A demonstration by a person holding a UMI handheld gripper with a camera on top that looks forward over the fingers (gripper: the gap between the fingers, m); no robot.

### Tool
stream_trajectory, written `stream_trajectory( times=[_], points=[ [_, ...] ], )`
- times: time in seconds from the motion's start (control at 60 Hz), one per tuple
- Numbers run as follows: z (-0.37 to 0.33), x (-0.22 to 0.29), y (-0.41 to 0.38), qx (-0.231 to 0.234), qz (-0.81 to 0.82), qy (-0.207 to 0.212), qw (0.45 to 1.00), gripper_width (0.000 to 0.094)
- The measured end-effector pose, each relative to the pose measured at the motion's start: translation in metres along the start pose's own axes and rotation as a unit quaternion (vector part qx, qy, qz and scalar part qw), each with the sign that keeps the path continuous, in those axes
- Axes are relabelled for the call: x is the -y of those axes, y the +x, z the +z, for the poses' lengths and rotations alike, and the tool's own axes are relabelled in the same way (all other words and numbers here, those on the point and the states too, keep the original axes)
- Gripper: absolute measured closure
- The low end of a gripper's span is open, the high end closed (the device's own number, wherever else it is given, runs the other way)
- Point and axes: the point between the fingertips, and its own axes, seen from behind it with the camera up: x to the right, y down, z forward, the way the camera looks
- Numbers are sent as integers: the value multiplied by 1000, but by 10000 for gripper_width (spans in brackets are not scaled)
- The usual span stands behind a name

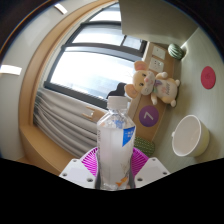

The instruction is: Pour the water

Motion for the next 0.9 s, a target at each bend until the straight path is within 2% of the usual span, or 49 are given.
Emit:
stream_trajectory(
  times=[0.117, 0.2, 0.4, 0.5, 0.667, 0.9],
  points=[
    [-6, 33, -21, -13, -235, -3, 972, 547],
    [-4, 61, -26, -42, -359, -4, 932, 547],
    [-20, 161, 5, -136, -527, 48, 838, 546],
    [-32, 208, 35, -199, -571, 68, 794, 531],
    [-37, 260, 113, -252, -571, 73, 778, 532],
    [-28, 270, 207, -299, -564, 33, 769, 533]
  ],
)
